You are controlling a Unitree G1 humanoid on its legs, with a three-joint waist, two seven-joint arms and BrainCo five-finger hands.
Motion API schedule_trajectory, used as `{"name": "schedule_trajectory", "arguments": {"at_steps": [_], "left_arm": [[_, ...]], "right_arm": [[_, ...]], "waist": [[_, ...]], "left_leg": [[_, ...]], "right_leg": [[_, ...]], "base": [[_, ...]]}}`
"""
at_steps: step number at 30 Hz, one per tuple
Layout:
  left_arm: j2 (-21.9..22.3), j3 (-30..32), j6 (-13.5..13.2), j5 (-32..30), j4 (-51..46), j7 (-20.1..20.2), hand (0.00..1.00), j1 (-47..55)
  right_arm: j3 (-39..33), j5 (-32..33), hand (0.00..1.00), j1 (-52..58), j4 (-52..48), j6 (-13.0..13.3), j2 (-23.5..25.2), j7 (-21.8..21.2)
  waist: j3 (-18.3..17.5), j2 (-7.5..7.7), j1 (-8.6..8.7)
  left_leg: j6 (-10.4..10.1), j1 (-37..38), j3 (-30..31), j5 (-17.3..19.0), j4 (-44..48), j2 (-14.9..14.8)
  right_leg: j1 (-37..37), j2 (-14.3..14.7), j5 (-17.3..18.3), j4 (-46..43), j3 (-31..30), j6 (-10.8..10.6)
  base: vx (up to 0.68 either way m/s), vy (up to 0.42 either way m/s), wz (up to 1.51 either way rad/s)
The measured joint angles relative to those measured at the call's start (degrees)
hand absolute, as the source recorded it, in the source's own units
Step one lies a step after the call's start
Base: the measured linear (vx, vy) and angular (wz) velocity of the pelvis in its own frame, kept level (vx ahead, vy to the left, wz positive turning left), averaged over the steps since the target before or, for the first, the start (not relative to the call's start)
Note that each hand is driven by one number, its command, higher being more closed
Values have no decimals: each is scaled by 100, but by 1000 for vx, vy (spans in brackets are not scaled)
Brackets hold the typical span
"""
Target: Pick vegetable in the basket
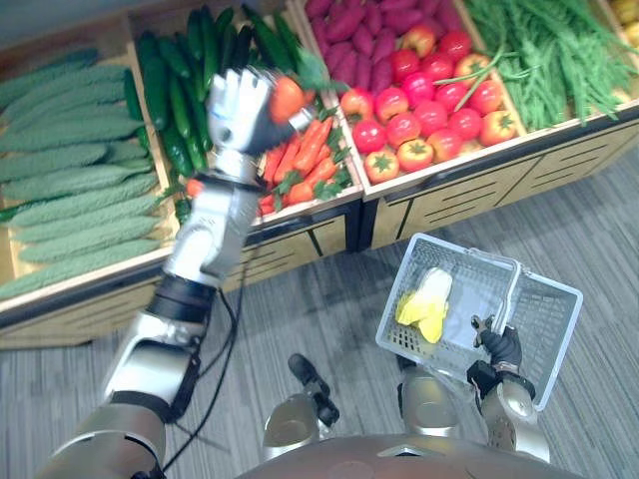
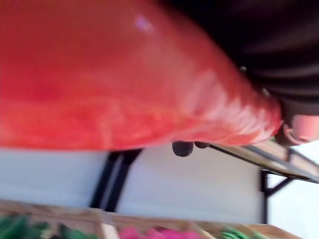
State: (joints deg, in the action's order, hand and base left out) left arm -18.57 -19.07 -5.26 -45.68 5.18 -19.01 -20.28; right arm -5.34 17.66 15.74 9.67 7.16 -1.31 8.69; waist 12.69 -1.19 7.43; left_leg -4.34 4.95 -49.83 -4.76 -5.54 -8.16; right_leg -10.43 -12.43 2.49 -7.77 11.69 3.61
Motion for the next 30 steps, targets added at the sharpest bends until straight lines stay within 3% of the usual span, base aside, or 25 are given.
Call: {"name": "schedule_trajectory", "arguments": {"at_steps": [1, 2, 3, 4, 5, 6, 7, 8, 9, 10, 11, 12, 15, 17, 19, 20, 21, 22, 23, 25, 28, 29, 30], "left_arm": [[227, -172, -81, 52, 65, 152, 100, 337], [447, -302, -206, 224, 212, 315, 100, 529], [584, -373, -247, 259, 318, 367, 100, 595], [745, -568, -292, 403, 652, 477, 100, 599], [963, -715, -301, 471, 980, 622, 100, 572], [1086, -780, -300, 475, 1144, 679, 100, 564], [1333, -974, -302, 619, 1551, 778, 100, 527], [1509, -1161, -303, 708, 1848, 810, 100, 500], [1699, -1402, -331, 857, 2160, 884, 100, 503], [1784, -1497, -381, 936, 2367, 924, 100, 542], [1885, -1462, -416, 1104, 2492, 905, 100, 600], [1861, -1407, -475, 1222, 2600, 901, 100, 607], [1747, -1301, -634, 1381, 2596, 816, 100, 819], [1711, -1132, -587, 1482, 2732, 706, 100, 926], [1734, -918, -496, 1582, 2887, 586, 100, 971], [1729, -874, -461, 1581, 2985, 552, 100, 972], [1731, -876, -429, 1574, 3030, 535, 100, 962], [1663, -886, -402, 1568, 3235, 531, 100, 972], [1706, -935, -353, 1514, 3568, 537, 100, 936], [1849, -1170, -274, 1473, 3834, 540, 100, 862], [2076, -1306, -242, 1470, 4109, 533, 100, 560], [2065, -1310, -228, 1471, 4228, 529, 0, 380], [2055, -1341, -217, 1471, 4300, 526, 0, 303]], "right_arm": [[158, -41, 100, -38, -65, 0, -18, -58], [345, -101, 100, -57, -112, 0, -28, -147], [460, -105, 100, -64, -115, 0, -24, -193], [716, -117, 100, -70, -147, -7, -26, -261], [942, -126, 100, -40, -269, -14, -50, -375], [1066, -125, 100, -31, -309, -30, -85, -414], [1304, -110, 100, -26, -347, -79, -185, -467], [1468, -104, 100, -28, -380, -114, -228, -497], [1722, -98, 100, -40, -427, -133, -369, -517], [1910, -79, 100, -42, -489, -139, -483, -535], [1987, -14, 100, -42, -541, -141, -575, -514], [2130, 105, 100, -120, -529, -204, -702, -516], [2601, 382, 100, -246, -528, -335, -906, -515], [2937, 613, 100, -298, -541, -334, -944, -580], [3543, 864, 100, -523, -548, -367, -1152, -720], [3810, 952, 100, -560, -633, -367, -1281, -841], [3887, 1015, 100, -574, -761, -367, -1342, -908], [4003, 1062, 100, -637, -917, -367, -1221, -1011], [4081, 1334, 100, -631, -1175, -363, -1140, -1139], [4134, 1732, 100, -556, -1568, -302, -1061, -1283], [4051, 2290, 100, -429, -1947, -159, -1066, -1505], [4011, 2481, 100, -410, -1991, -157, -1067, -1592], [3995, 2604, 100, -409, -1991, -157, -1069, -1638]], "waist": [[-65, -22, -20], [-108, 19, -116], [-143, 75, -127], [-166, 83, -113], [-195, 40, -51], [-194, 19, -40], [-221, -33, -53], [-230, -58, -57], [-240, -77, -54], [-255, -102, -86], [-270, -126, -119], [-270, -135, -166], [-254, -113, -342], [-238, -72, -489], [-263, -156, -545], [-371, -364, -552], [-401, -566, -556], [-378, -547, -625], [-322, -397, -529], [-351, -273, -435], [-371, -211, -459], [-373, -203, -494], [-378, -193, -495]], "left_leg": [[-9, 140, -370, 165, 174, -108], [-88, 319, -813, 238, 414, -201], [-115, 396, -1016, 291, 548, -251], [-144, 504, -1296, 414, 924, -468], [-216, 572, -1442, 652, 1485, -798], [-236, 623, -1506, 756, 1826, -1005], [-168, 643, -1500, 825, 2696, -1523], [24, 607, -1329, 729, 3331, -1876], [561, 546, -787, 368, 4040, -2228], [815, 364, -52, 31, 4450, -2315], [455, 141, 814, 386, 4682, -2111], [373, -135, 1741, 1063, 4767, -1553], [288, -572, 2887, 1973, 4331, -577], [140, -734, 3568, 2133, 3585, -163], [13, -908, 4438, 2075, 2639, 191], [-144, -1025, 4785, 1897, 2038, 212], [-111, -1093, 4881, 1714, 1827, 90], [-25, -1015, 4587, 1583, 2082, -9], [-14, -808, 4445, 1638, 1994, 78], [74, -627, 4384, 1441, 1556, 235], [118, -368, 4315, 1122, 986, 382], [121, -346, 4271, 1104, 916, 397], [122, -336, 4250, 1103, 891, 407]], "right_leg": [[5, -412, 20, -261, 1251, 537], [35, -725, -174, -475, 2128, 685], [37, -813, -408, -514, 2340, 503], [23, -701, -601, -499, 2359, 4], [-27, -509, -527, -474, 2129, -286], [-57, -396, -475, -483, 1976, -348], [-119, -153, -384, -512, 1668, -277], [-117, 28, -314, -503, 1416, -218], [-69, 331, -274, -397, 993, -141], [2, 537, -260, -268, 716, -58], [-18, 672, -238, -166, 342, 1], [-31, 847, -276, -76, -190, 109], [217, 1152, -343, 254, -1212, 216], [316, 1225, -347, 326, -1661, 222], [296, 1326, -385, 456, -2113, 225], [315, 1482, -410, 716, -2340, 182], [400, 1614, -496, 851, -2421, 37], [465, 1683, -802, 880, -2601, -323], [538, 1562, -921, 925, -2640, -402], [548, 1411, -927, 1009, -2664, -428], [539, 1271, -923, 1088, -2652, -496], [539, 1253, -933, 1142, -2652, -511], [540, 1242, -936, 1173, -2656, -516]], "base": [[112, 60, -191], [112, 29, -194], [222, -144, -188], [173, -190, -164], [219, -250, -156], [190, -305, -154], [174, -292, -145], [174, -327, -187], [121, -192, -183], [141, -138, -203], [161, -49, -224], [149, 2, -232], [150, 47, -199], [112, 112, -177], [47, 154, -193], [25, 175, -182], [61, 227, -178], [107, 257, -135], [123, 232, -105], [151, 183, -8], [161, 113, 8], [142, 92, -10], [145, 92, -10]]}}
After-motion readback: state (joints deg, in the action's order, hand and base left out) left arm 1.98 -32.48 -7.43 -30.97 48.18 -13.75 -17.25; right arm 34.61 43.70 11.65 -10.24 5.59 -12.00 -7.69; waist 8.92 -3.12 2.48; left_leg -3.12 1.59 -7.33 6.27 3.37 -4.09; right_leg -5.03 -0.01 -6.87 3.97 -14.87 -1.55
